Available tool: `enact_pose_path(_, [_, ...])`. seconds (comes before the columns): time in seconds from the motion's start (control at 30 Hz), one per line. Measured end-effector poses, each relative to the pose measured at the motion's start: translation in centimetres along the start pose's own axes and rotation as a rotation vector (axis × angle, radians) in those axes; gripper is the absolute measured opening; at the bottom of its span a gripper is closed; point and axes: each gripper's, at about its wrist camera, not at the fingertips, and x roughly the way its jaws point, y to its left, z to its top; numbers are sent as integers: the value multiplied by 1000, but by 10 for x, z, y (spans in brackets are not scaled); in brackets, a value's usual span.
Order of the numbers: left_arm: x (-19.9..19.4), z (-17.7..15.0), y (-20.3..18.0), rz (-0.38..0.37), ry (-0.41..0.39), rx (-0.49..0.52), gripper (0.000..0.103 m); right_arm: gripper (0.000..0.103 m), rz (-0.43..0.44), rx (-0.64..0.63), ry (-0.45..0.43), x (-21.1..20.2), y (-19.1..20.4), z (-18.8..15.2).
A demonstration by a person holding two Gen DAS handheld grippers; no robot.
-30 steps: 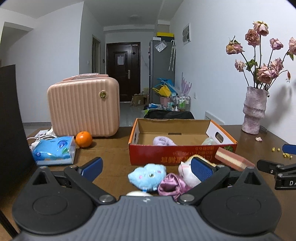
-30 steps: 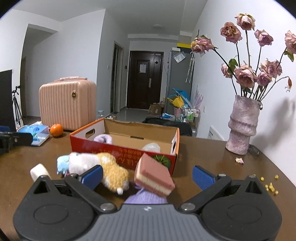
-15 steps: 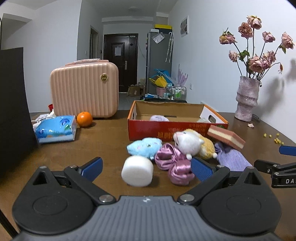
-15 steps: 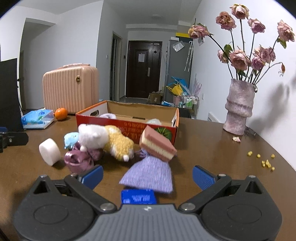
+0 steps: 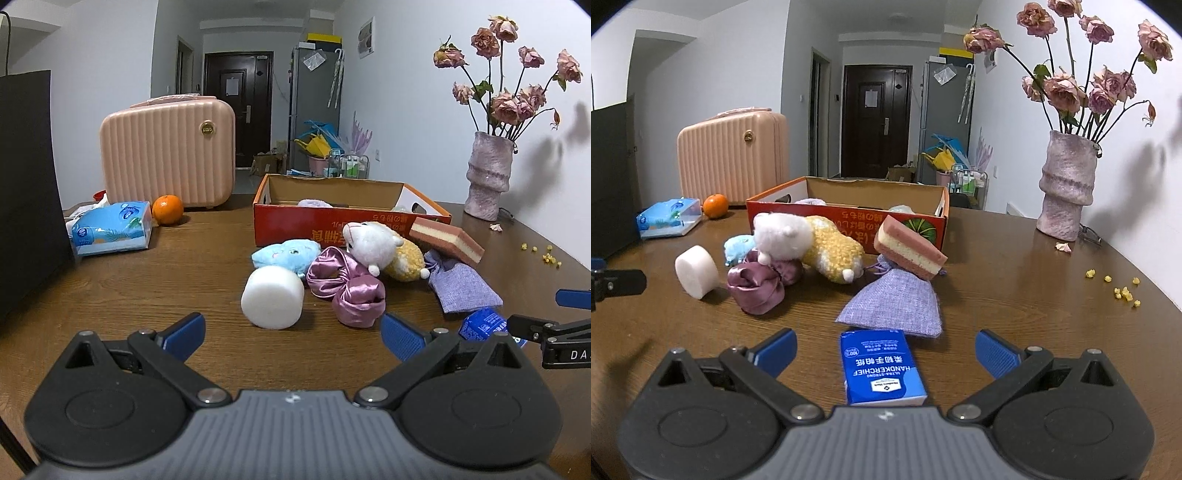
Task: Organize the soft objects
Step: 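Grasp the blue HANDKERCHIEF tissue box with the right gripper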
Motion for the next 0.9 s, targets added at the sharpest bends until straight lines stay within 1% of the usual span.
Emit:
enact_pose_path(0.2, [1, -1, 1, -1, 4, -1, 103, 103, -2, -9, 20, 8, 1, 1])
enact_pose_path(0.3, [2, -1, 1, -1, 8, -2, 103, 103, -3, -16, 48, 18, 1, 0])
enact_pose_path(0.47, [4, -2, 2, -1, 17, -4, 103, 99, -4, -30, 101, 37, 1, -4])
enact_pose_path(0.5, [5, -3, 1, 0, 20, -3, 103, 94, -2, -32, 110, 41, 1, -5])
enact_pose_path(0.53, [6, -3, 1, 0, 22, -3, 103, 91, 1, -33, 122, 45, 1, -5])
enact_pose_path(0.6, [7, -4, 1, -1, 25, -3, 103, 89, 4, -32, 142, 51, 1, -7])
enact_pose_path(0.77, [9, -4, 0, -7, 30, -1, 103, 76, 16, -28, 167, 60, 2, -11])
enact_pose_path(0.83, [11, -5, 0, -9, 34, 1, 103, 64, 22, -26, 175, 61, 2, -12])
enact_pose_path(0.87, [12, -5, -1, -9, 36, 2, 103, 61, 31, -21, 172, 61, 2, -12])
enact_pose_path(0.9, [12, -5, -1, -9, 38, 3, 103, 56, 36, -19, 171, 61, 2, -12])
